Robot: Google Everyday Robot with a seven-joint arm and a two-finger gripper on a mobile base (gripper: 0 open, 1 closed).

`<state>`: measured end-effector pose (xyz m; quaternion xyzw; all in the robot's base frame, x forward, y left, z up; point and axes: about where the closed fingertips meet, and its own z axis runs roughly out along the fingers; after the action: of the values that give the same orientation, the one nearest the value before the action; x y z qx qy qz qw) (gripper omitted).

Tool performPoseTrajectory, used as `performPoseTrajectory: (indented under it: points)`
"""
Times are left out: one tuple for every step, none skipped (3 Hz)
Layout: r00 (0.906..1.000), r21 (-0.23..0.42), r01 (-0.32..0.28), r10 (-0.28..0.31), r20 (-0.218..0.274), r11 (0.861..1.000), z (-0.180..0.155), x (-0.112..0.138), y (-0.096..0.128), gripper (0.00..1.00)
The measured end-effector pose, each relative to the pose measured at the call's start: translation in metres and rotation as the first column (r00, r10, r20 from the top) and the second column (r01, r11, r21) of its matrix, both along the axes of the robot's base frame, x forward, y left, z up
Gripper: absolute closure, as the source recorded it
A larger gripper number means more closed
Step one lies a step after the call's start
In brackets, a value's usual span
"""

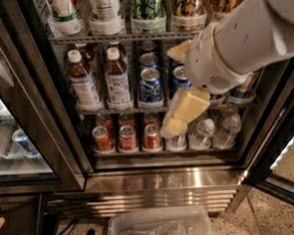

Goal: Pick 7up can from top shelf of fridge

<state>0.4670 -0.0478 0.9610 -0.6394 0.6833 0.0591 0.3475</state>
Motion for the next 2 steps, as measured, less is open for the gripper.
performPoseTrajectory:
  points:
    - [0.9983, 0.105, 0.026, -0.032, 0.050, 0.994, -0.007, 0.004, 0.033, 0.00]
    - [0.9900, 0.200, 0.077, -0.099, 0.100, 0.977, 0.000, 0.023, 0.063, 0.00]
